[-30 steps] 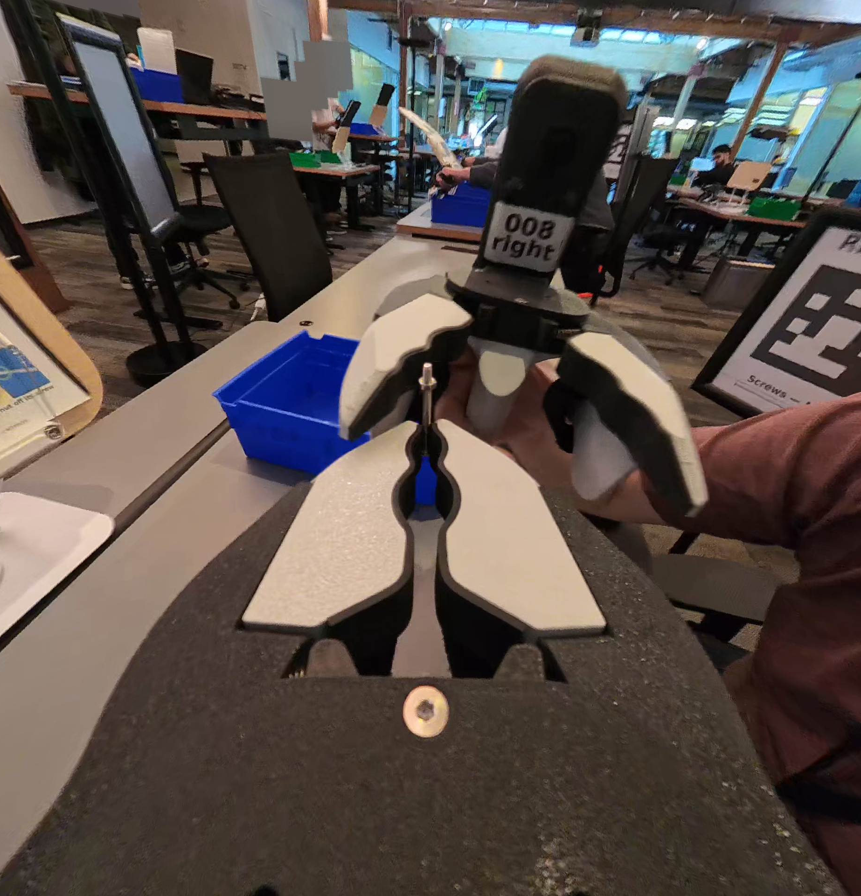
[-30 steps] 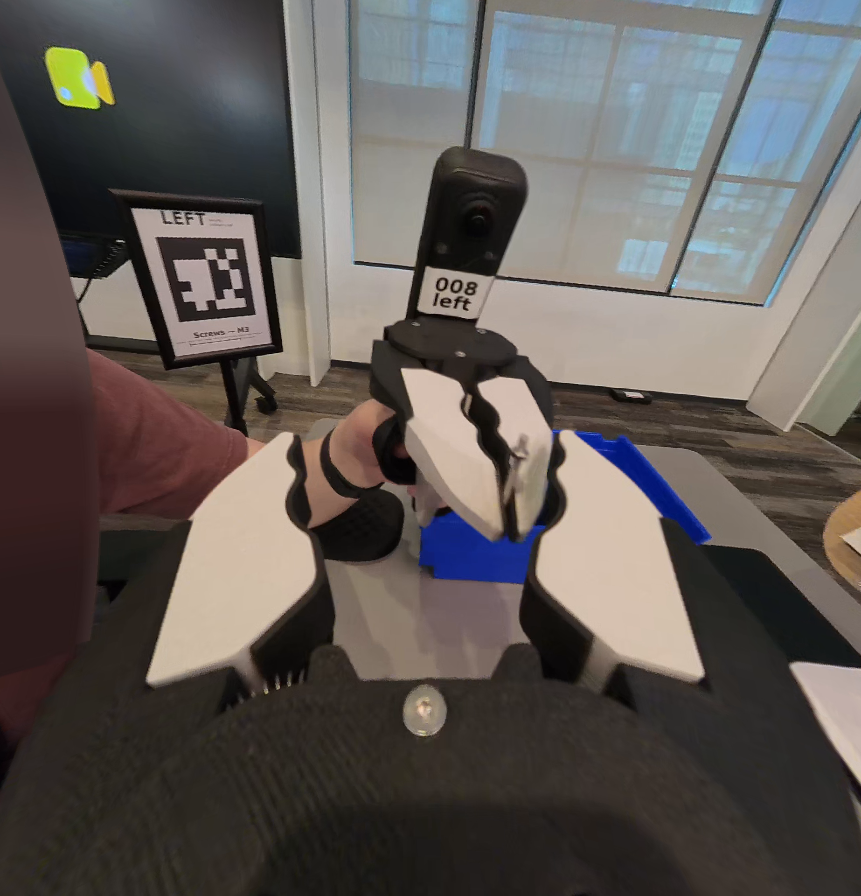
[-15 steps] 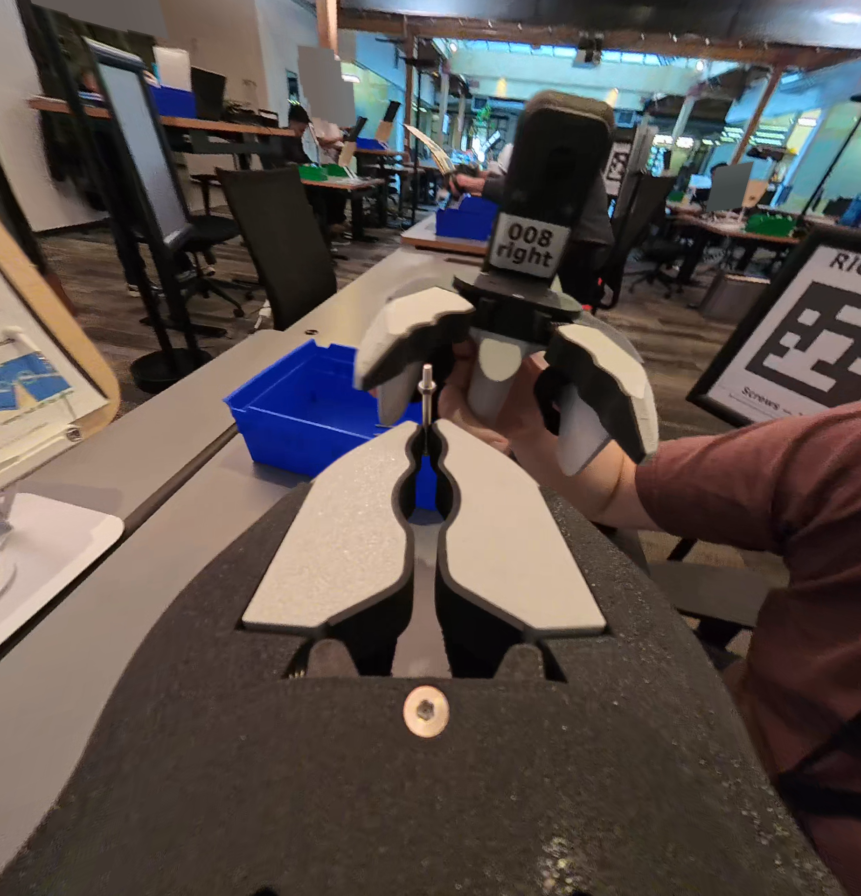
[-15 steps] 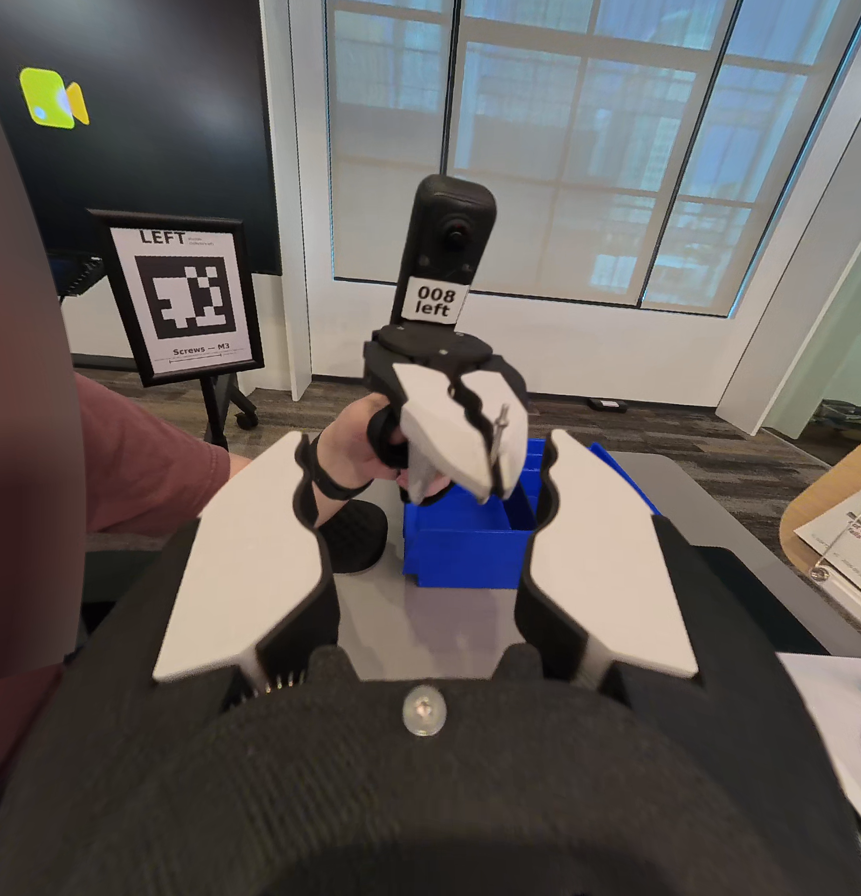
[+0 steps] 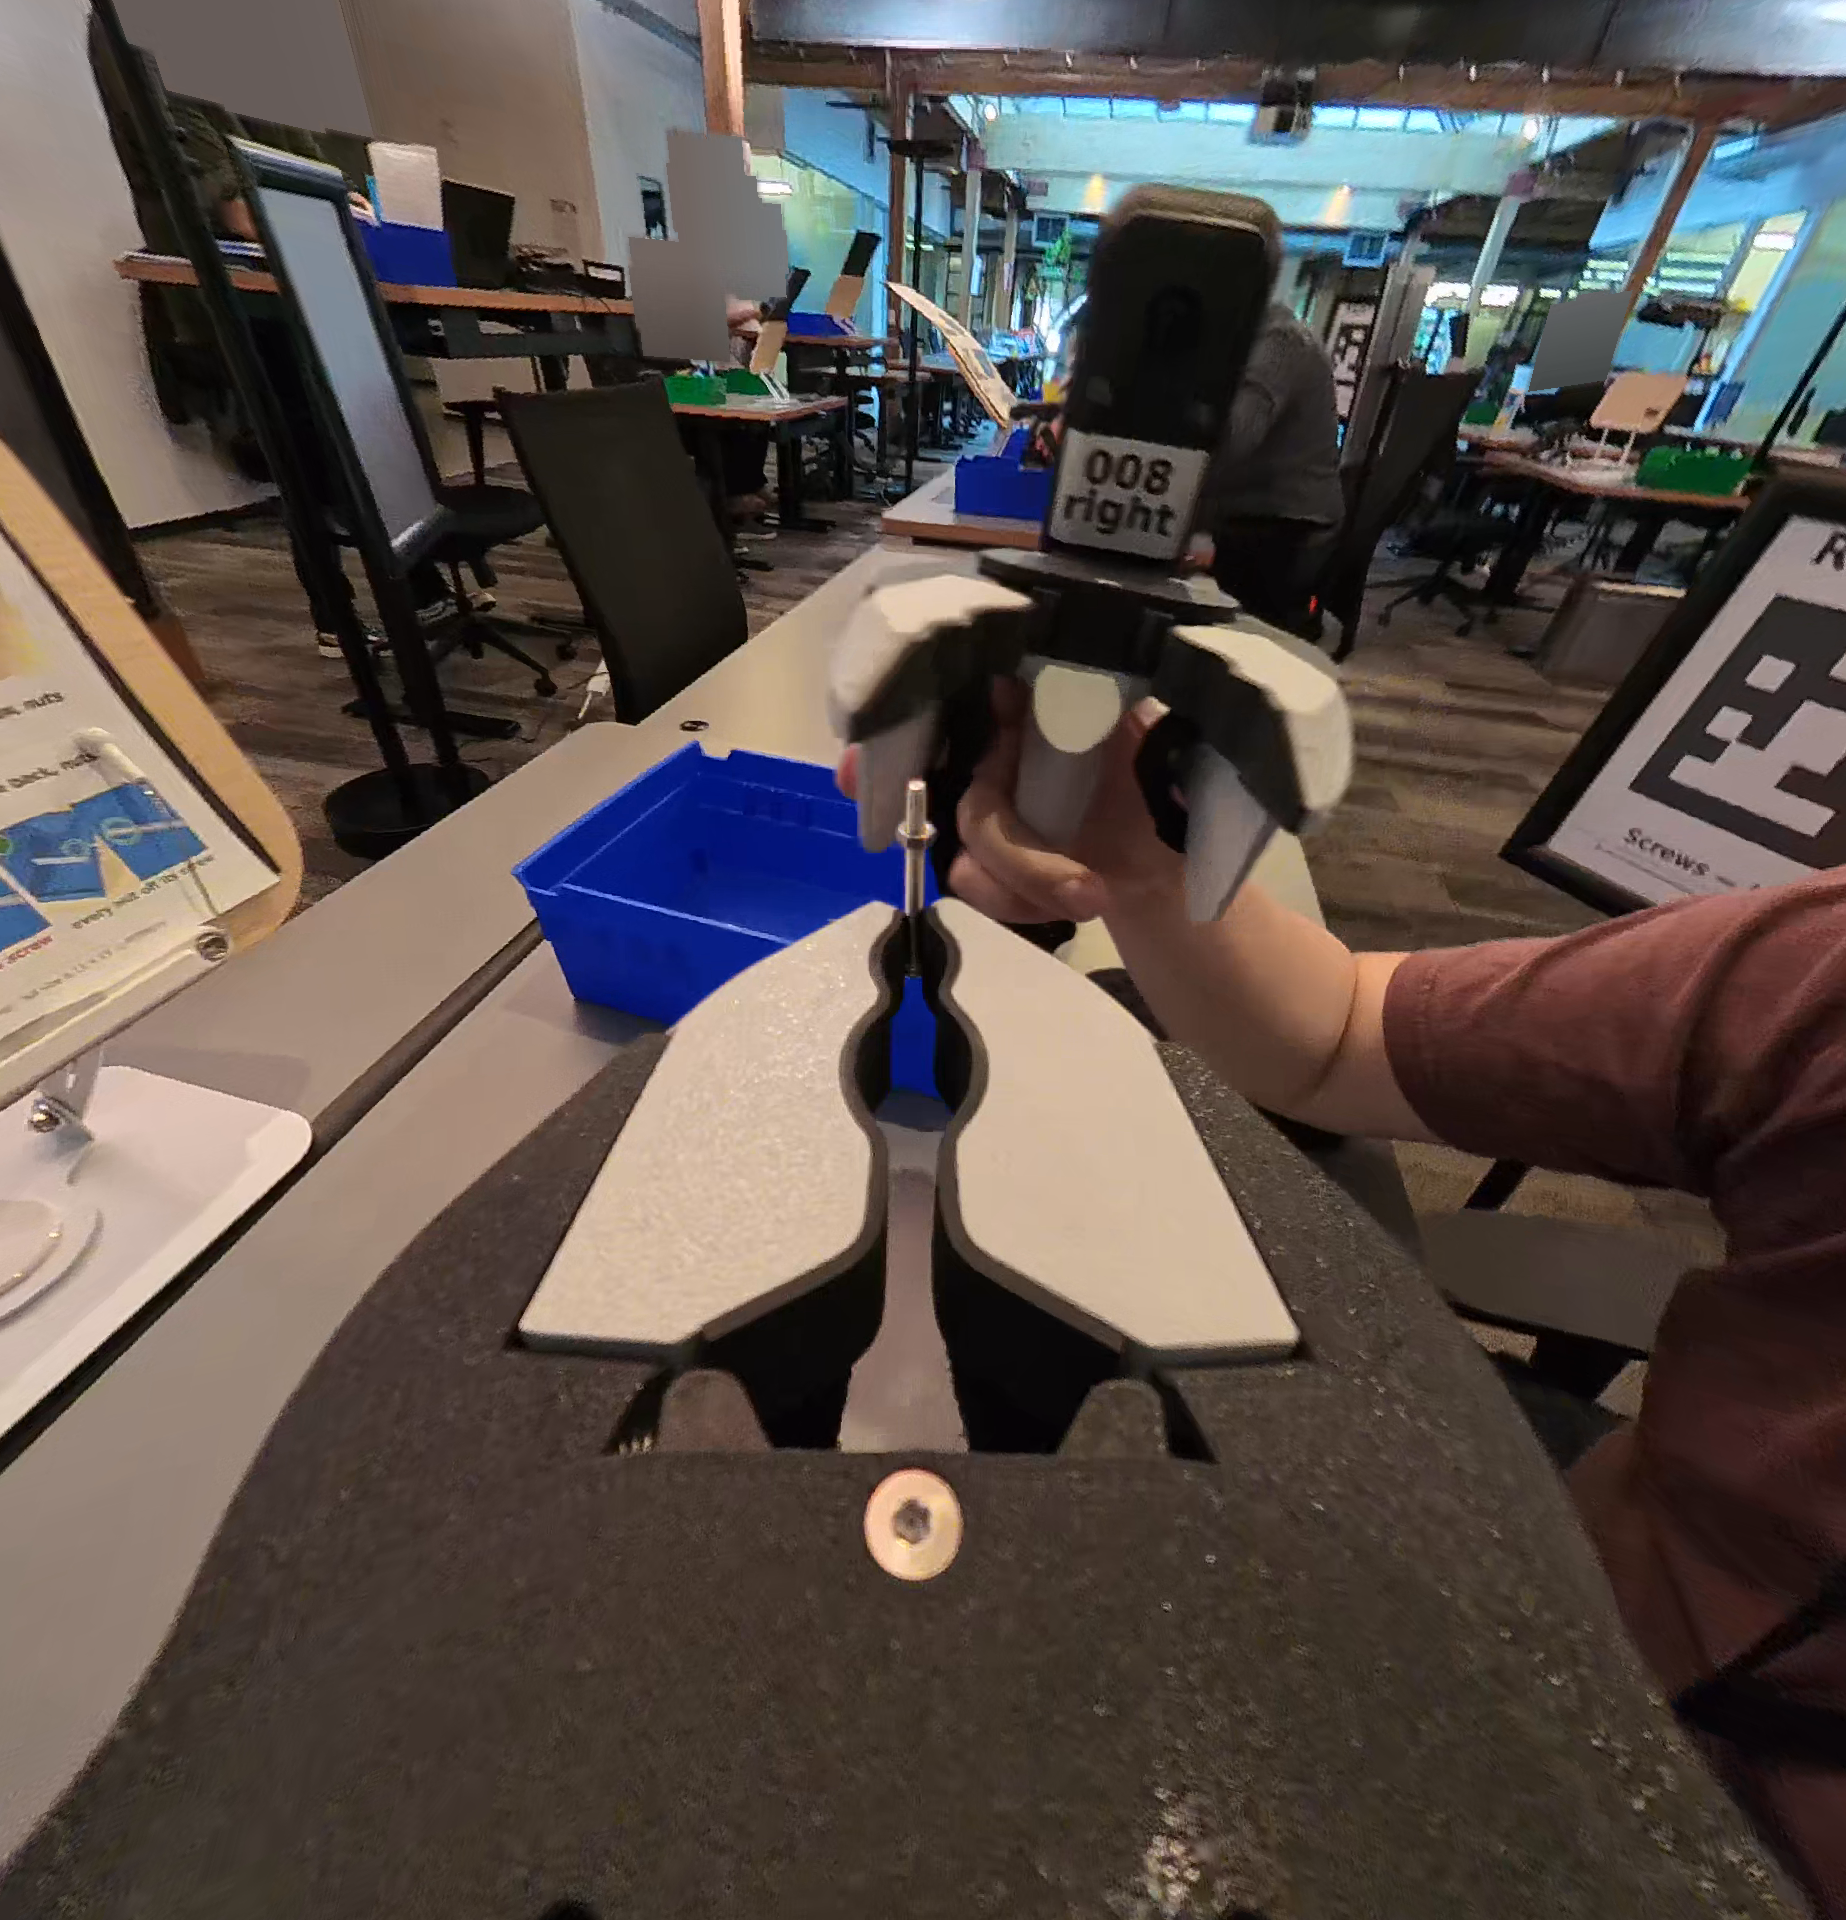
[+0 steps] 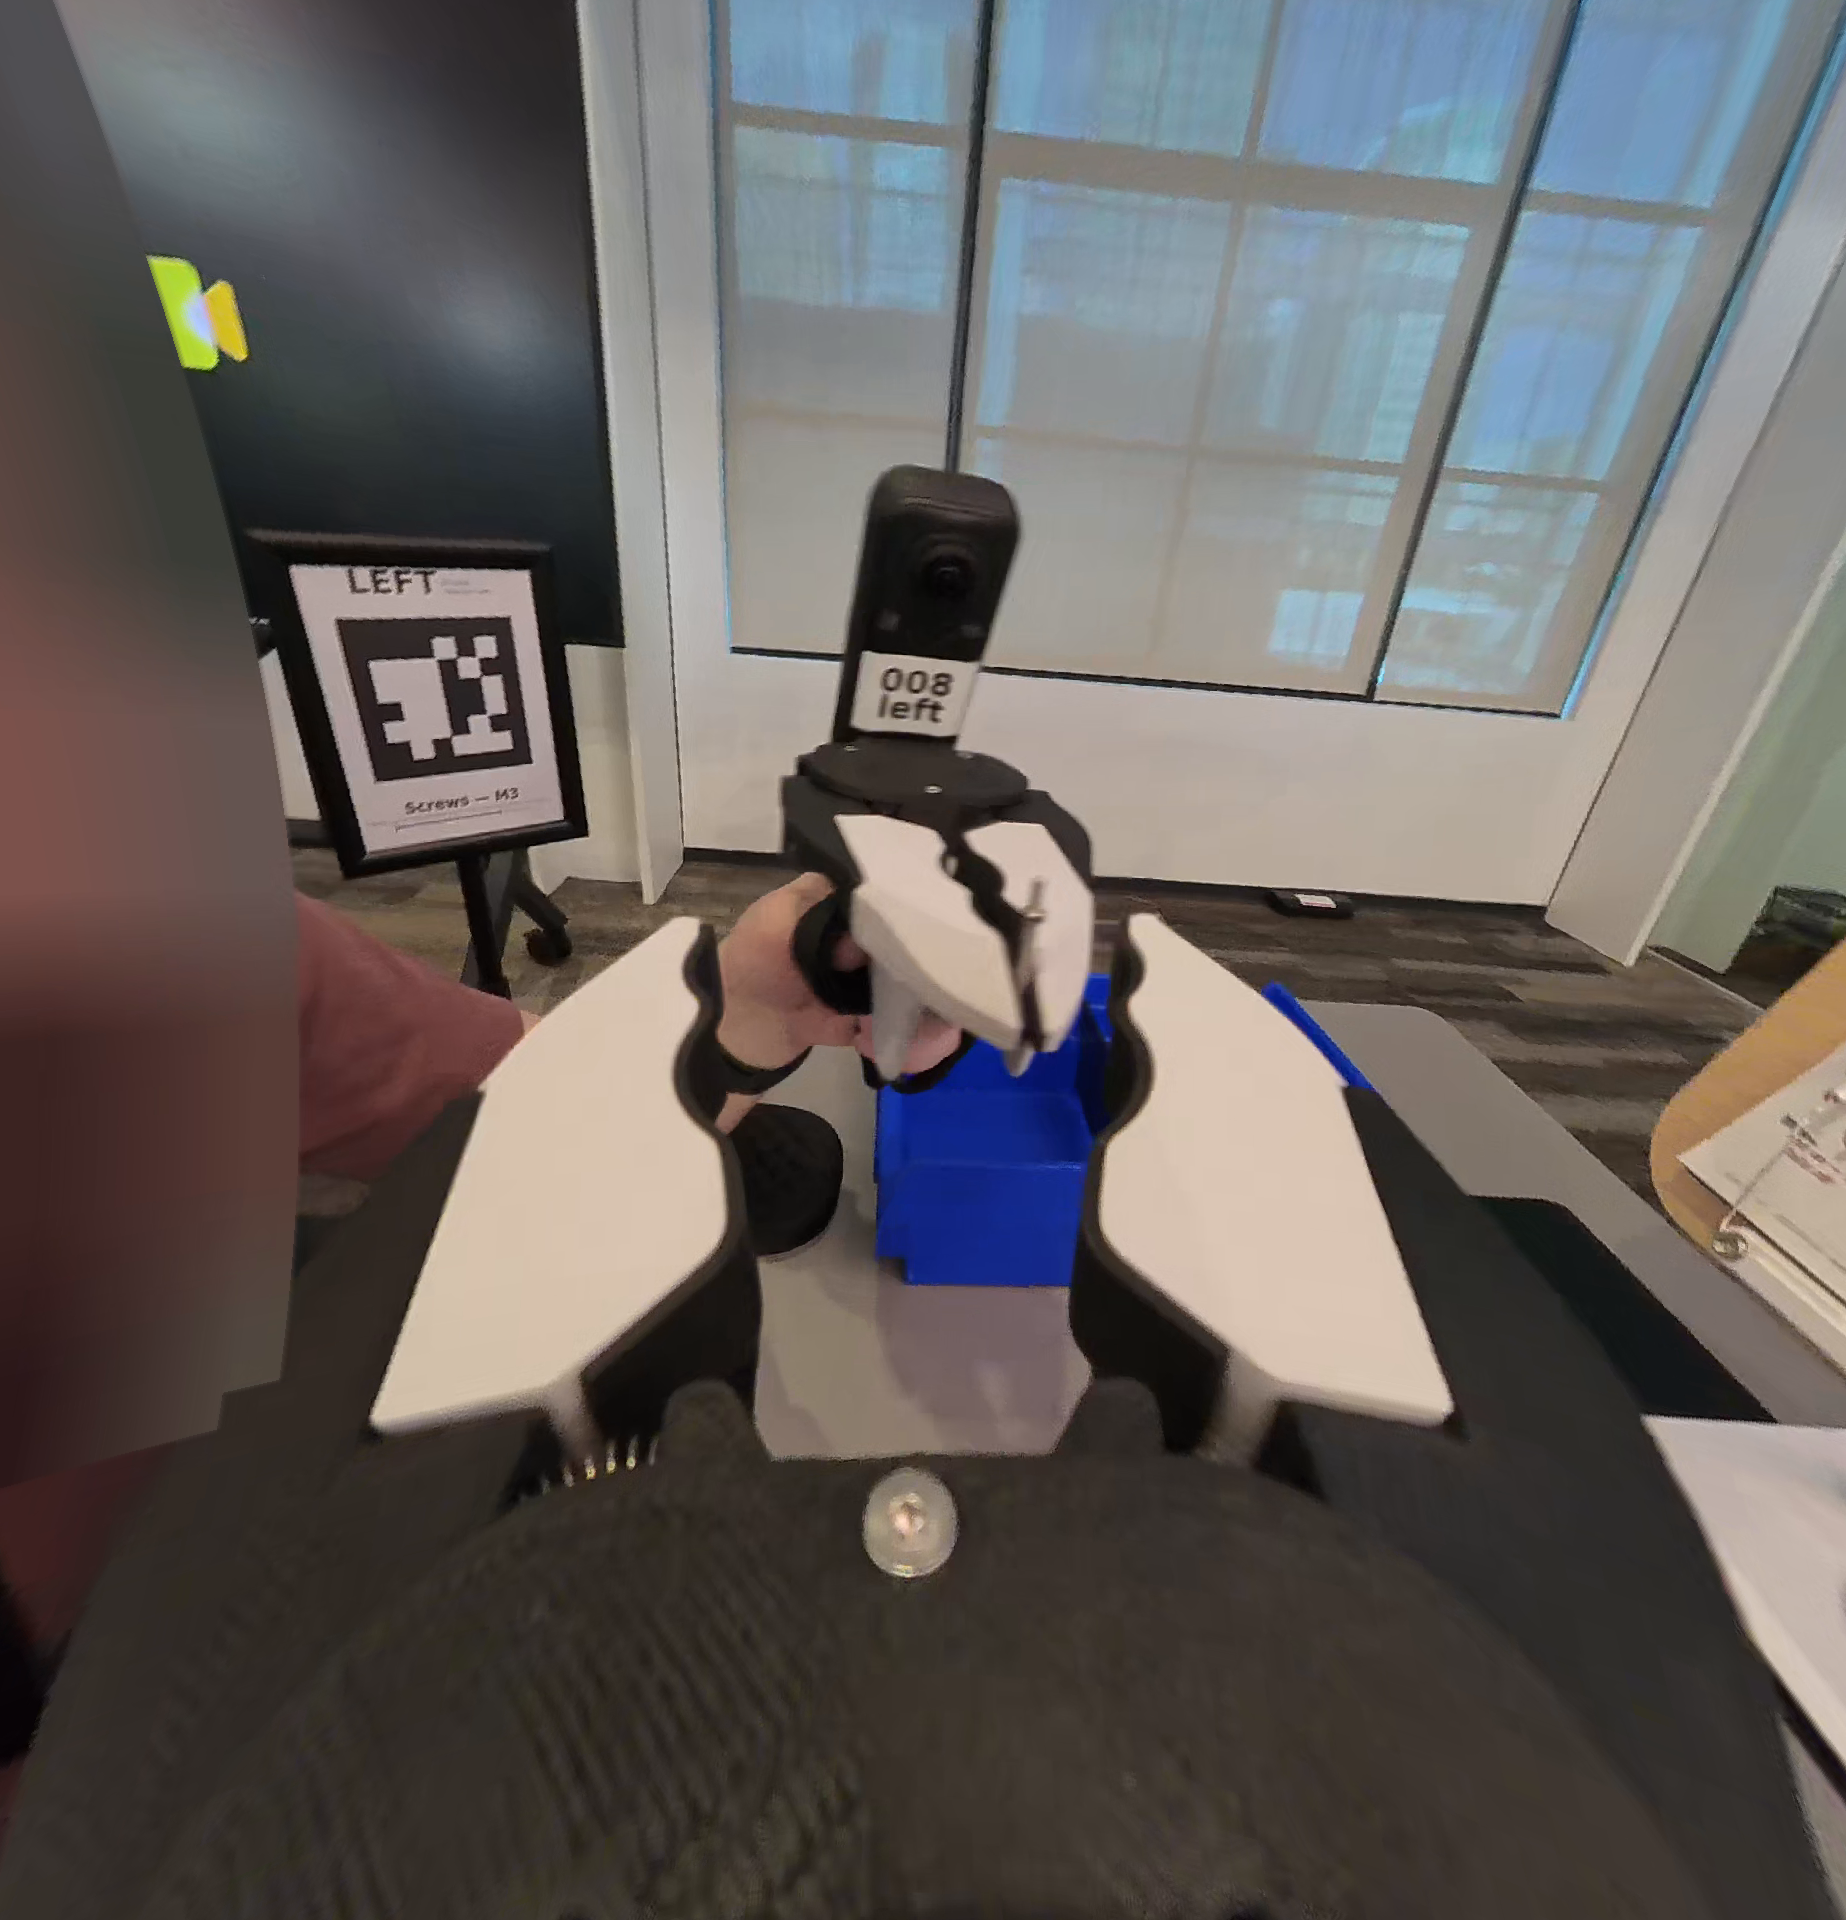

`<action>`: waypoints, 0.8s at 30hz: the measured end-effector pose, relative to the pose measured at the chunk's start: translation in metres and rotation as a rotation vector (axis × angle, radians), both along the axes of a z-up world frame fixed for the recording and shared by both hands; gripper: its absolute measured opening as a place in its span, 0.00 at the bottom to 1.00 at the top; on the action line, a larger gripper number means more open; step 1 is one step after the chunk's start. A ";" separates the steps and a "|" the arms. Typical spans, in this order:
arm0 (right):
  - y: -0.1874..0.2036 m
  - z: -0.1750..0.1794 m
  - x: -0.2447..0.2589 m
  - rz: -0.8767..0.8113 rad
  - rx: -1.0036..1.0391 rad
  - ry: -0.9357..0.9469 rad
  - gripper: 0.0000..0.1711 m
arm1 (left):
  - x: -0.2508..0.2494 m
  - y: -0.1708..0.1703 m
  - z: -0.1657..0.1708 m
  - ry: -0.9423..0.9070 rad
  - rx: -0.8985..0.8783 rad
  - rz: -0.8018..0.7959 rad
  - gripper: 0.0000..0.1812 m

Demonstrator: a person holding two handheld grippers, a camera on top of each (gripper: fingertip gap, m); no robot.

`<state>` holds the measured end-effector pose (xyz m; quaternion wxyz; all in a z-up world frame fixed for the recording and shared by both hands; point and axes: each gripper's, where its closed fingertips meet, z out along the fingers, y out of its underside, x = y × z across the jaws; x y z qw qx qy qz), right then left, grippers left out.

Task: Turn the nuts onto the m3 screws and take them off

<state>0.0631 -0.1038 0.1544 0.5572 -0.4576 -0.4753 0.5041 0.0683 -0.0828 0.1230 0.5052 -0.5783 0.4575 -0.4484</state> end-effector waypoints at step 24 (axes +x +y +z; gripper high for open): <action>0.022 -0.014 0.000 -0.010 -0.137 -0.021 0.14 | 0.006 -0.005 -0.001 0.007 0.034 0.001 0.01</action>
